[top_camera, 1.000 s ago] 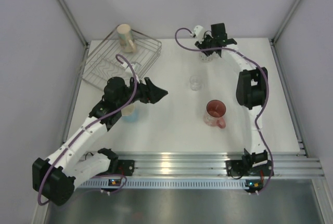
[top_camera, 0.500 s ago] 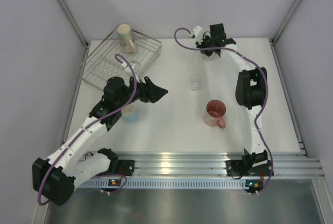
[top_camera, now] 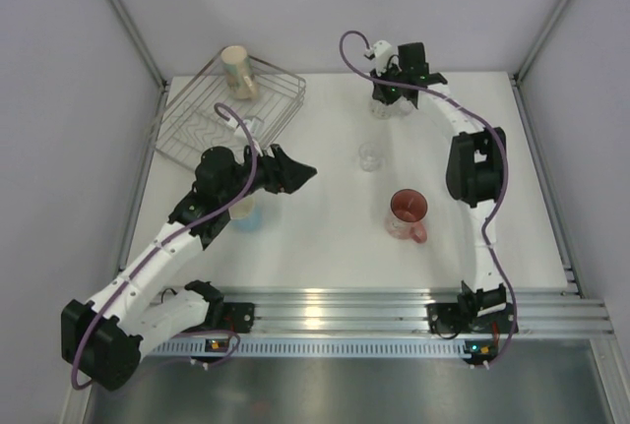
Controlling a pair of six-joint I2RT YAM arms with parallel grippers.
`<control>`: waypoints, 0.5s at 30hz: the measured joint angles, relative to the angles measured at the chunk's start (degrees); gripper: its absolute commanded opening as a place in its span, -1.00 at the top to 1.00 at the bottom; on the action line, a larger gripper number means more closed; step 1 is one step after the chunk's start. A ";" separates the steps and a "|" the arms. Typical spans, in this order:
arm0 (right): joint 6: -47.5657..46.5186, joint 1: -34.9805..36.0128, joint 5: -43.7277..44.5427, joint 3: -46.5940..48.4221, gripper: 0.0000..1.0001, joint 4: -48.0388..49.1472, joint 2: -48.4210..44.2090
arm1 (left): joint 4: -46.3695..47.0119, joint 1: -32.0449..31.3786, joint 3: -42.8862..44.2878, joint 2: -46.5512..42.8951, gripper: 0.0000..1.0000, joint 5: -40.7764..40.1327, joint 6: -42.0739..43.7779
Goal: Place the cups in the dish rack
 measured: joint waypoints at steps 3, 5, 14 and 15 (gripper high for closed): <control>7.74 0.07 -1.92 -2.75 1.00 2.62 -1.90 | 0.11 0.00 0.00 -0.22 -0.51 0.00 -0.70; 12.48 0.15 -2.75 -7.10 1.00 5.60 -4.87 | 0.17 0.00 0.00 -0.52 -0.51 0.02 -1.22; 28.06 0.66 -2.56 -24.26 1.00 17.44 -22.38 | 0.15 0.00 0.48 -3.06 -0.50 -0.22 -1.84; 30.05 0.66 -2.58 -25.35 1.00 19.02 -24.30 | 0.11 0.00 0.72 -3.04 -0.50 -0.24 -1.86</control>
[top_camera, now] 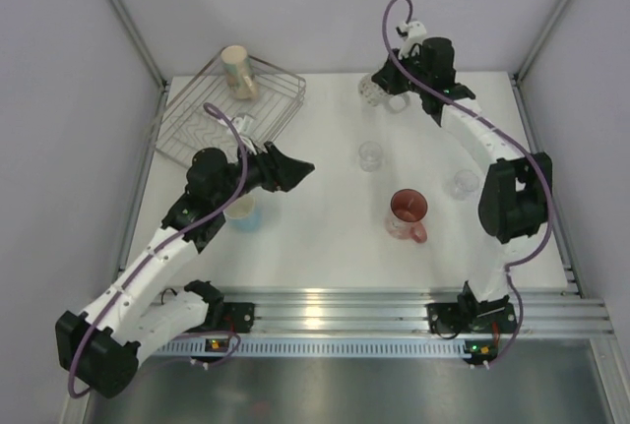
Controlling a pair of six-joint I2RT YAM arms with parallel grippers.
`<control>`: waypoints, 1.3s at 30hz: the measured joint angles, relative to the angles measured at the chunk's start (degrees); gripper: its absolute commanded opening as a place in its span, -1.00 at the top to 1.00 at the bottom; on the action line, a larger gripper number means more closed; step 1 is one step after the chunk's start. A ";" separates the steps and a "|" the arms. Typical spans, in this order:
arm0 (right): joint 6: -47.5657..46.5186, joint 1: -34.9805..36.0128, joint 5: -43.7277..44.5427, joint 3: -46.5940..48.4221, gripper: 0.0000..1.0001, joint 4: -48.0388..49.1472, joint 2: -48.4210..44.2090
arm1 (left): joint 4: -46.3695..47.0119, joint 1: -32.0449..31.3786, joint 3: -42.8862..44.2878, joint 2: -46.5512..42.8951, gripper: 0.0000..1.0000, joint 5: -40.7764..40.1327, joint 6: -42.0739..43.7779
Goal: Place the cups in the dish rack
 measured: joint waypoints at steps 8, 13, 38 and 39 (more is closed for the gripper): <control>20.70 1.44 2.62 -16.15 1.00 18.16 -18.82 | 0.79 0.00 5.57 3.19 -0.57 0.68 -0.15; 34.73 4.59 5.75 -20.79 1.00 24.87 -25.62 | 4.85 0.00 8.24 6.97 -0.61 3.65 -0.22; 66.42 9.27 2.08 -28.26 1.00 36.50 -35.41 | 30.18 0.37 14.97 22.51 -0.79 20.09 -10.21; 66.93 9.46 1.62 -28.26 1.00 36.96 -35.43 | 31.95 0.44 15.04 23.30 -0.79 20.70 -11.54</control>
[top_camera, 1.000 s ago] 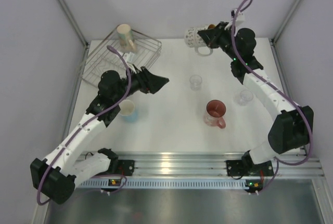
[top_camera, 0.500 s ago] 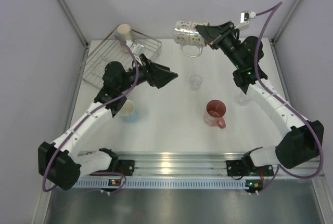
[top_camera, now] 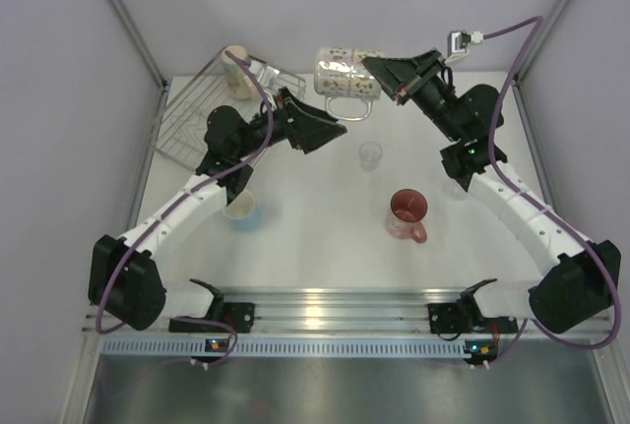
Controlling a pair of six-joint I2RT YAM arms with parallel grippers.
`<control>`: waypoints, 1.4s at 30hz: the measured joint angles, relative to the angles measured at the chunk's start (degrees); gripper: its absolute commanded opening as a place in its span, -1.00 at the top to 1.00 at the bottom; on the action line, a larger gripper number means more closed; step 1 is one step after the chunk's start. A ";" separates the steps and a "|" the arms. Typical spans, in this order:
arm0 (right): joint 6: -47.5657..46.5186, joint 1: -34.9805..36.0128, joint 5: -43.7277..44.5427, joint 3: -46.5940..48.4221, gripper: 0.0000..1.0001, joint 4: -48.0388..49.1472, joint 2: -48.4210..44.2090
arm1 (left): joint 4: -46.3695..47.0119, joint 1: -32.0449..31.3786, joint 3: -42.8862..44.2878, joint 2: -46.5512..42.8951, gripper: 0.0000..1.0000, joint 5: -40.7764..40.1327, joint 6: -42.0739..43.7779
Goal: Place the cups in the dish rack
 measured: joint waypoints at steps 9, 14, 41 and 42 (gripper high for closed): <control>2.54 0.57 -2.23 -2.25 1.00 5.40 -1.11 | 12.70 0.11 0.22 3.61 -0.61 2.75 -10.29; 3.63 1.18 -2.36 -4.90 1.00 9.27 -1.14 | 22.40 0.09 0.24 6.34 -0.48 3.69 -17.05; 4.57 3.61 6.62 -16.50 0.59 21.53 -1.44 | 21.14 -0.48 0.11 12.39 1.00 4.31 -18.01; 3.98 3.34 6.64 -17.03 0.57 21.55 -1.75 | 19.87 -0.55 0.11 12.22 1.00 4.42 -17.62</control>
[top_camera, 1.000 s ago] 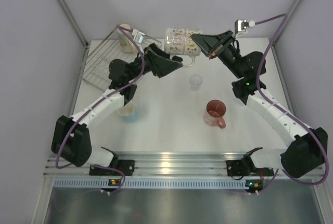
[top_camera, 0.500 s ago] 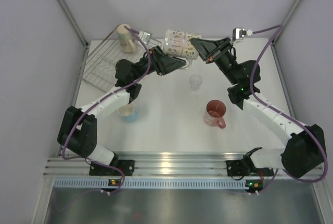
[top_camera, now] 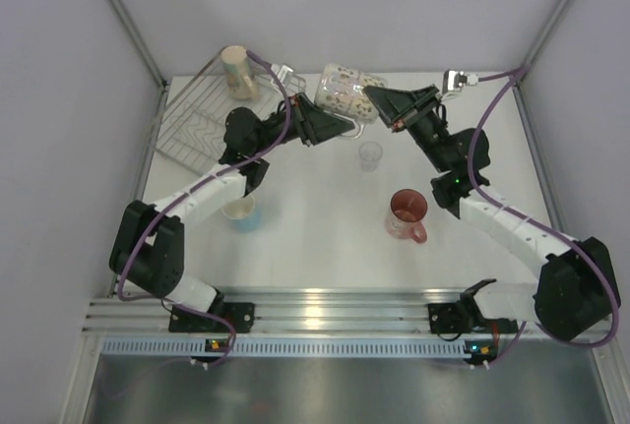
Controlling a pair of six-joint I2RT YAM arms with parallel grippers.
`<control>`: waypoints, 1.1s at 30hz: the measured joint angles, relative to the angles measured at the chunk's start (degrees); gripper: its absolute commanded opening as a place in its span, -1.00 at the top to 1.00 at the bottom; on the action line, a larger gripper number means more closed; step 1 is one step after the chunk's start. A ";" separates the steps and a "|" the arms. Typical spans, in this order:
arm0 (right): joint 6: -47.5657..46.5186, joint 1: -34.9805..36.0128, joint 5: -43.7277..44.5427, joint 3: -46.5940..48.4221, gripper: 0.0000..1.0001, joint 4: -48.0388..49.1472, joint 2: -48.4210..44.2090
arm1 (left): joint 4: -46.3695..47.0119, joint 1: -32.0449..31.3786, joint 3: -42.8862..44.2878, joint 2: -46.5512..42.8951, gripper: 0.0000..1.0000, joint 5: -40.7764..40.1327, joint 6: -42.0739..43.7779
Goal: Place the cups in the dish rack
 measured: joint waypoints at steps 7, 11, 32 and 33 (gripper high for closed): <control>-3.91 -0.98 -2.67 -3.37 0.37 -2.78 -2.19 | -9.35 -0.35 0.00 -2.34 1.00 -1.86 3.74; -4.85 -1.51 -3.69 -3.91 0.18 -3.50 -3.17 | -10.69 -0.55 0.00 -2.47 1.00 -2.43 4.76; -8.00 -4.61 -4.85 -10.84 -0.17 -8.83 -9.70 | -31.98 -0.42 4.44 -4.17 1.00 -7.26 18.69; -8.41 -4.61 -4.68 -11.06 -0.17 -9.73 -10.45 | -34.38 -0.44 5.31 -4.59 1.00 -7.74 20.37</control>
